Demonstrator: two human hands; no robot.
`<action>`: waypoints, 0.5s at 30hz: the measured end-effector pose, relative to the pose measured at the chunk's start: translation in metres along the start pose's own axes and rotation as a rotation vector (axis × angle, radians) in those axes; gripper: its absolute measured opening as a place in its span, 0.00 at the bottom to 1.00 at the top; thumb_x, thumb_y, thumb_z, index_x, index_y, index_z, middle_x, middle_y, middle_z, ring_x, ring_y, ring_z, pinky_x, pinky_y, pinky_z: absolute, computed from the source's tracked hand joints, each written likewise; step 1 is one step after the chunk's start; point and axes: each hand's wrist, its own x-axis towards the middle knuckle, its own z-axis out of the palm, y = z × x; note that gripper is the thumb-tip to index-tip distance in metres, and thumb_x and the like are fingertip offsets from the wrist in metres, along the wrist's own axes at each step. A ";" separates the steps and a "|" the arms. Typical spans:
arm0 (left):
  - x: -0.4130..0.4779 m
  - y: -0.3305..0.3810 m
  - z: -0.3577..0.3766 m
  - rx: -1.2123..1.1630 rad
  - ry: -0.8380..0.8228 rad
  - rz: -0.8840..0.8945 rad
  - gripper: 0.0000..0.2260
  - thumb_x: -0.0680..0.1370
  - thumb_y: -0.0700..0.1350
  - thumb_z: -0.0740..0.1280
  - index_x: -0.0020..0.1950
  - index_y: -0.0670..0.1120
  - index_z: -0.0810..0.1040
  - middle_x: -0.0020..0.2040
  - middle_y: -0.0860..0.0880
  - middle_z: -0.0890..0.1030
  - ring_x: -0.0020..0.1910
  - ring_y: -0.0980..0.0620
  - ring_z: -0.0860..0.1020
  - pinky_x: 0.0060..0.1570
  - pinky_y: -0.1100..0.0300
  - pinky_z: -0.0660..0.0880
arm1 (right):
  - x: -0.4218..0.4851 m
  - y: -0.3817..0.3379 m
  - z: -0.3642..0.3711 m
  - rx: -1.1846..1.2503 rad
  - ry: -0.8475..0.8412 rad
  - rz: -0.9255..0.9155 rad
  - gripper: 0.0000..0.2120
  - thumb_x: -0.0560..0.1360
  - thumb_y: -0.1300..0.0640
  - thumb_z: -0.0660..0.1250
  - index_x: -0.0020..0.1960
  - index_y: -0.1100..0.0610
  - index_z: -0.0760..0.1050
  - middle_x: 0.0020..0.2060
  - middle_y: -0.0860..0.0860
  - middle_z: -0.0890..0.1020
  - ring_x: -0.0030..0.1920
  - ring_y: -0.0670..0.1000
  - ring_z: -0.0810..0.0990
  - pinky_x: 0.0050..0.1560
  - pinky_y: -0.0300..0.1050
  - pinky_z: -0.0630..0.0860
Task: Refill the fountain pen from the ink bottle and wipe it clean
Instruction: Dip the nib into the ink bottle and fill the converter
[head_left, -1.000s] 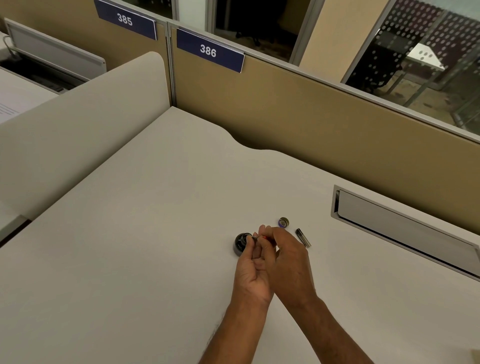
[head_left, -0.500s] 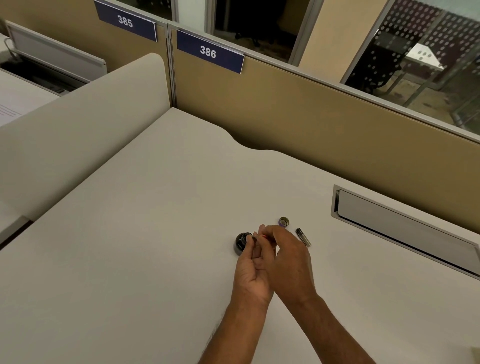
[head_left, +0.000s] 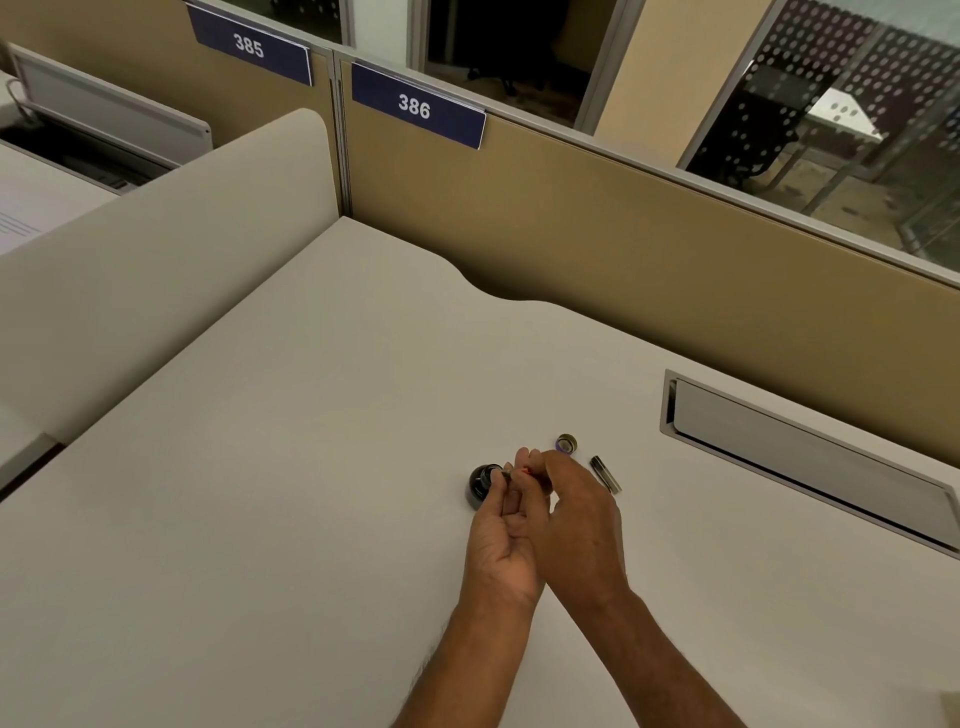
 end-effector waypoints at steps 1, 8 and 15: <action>0.001 0.000 0.000 0.011 0.008 0.004 0.13 0.83 0.43 0.64 0.57 0.35 0.82 0.50 0.37 0.86 0.55 0.43 0.82 0.75 0.54 0.68 | 0.000 -0.001 0.000 -0.006 0.012 -0.001 0.04 0.79 0.56 0.69 0.46 0.49 0.80 0.41 0.38 0.83 0.45 0.40 0.81 0.46 0.30 0.73; -0.006 -0.002 0.007 0.055 -0.058 -0.003 0.14 0.83 0.45 0.64 0.60 0.37 0.82 0.47 0.37 0.88 0.42 0.40 0.88 0.35 0.45 0.86 | -0.001 -0.004 -0.003 0.017 0.059 -0.002 0.05 0.77 0.51 0.70 0.44 0.46 0.75 0.38 0.37 0.81 0.43 0.39 0.81 0.43 0.26 0.72; -0.010 -0.004 0.007 -0.006 -0.108 -0.030 0.14 0.81 0.44 0.66 0.50 0.34 0.84 0.45 0.33 0.87 0.40 0.35 0.88 0.30 0.42 0.84 | 0.000 0.000 0.001 0.018 0.034 0.002 0.03 0.79 0.52 0.68 0.51 0.47 0.80 0.45 0.38 0.84 0.48 0.39 0.82 0.49 0.31 0.76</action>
